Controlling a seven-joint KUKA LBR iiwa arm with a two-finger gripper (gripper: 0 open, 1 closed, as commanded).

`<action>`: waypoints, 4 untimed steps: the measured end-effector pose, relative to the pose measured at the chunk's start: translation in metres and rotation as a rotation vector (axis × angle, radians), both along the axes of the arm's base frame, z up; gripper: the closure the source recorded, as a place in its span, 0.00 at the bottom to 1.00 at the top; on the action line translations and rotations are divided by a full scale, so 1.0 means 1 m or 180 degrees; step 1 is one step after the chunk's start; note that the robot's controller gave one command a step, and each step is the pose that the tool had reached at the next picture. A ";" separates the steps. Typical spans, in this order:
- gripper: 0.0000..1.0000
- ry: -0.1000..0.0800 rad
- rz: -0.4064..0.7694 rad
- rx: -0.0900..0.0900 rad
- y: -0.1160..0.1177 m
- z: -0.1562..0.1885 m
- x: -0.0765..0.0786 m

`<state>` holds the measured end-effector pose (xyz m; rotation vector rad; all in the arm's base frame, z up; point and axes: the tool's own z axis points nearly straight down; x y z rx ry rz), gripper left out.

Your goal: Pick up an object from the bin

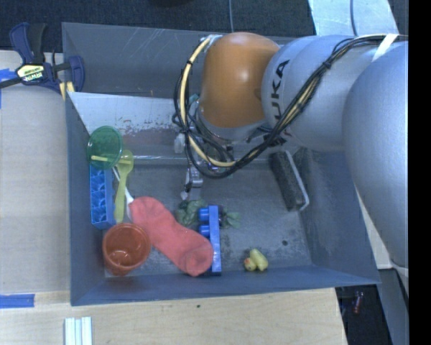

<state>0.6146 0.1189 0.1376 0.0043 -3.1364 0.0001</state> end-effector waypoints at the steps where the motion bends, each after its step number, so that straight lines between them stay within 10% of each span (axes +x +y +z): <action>1: 0.00 -0.0025 -0.0008 0.0003 -0.001 0.005 0.002; 2: 0.00 -0.0045 0.0043 0.0007 0.008 -0.056 -0.053; 3: 0.00 -0.0056 0.0087 0.0004 0.035 -0.070 -0.065; 4: 1.00 -0.0044 0.0058 0.0004 0.002 -0.067 -0.111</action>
Offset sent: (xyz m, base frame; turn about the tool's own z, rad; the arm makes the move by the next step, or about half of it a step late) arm -0.0635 0.0096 -0.0676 -0.0147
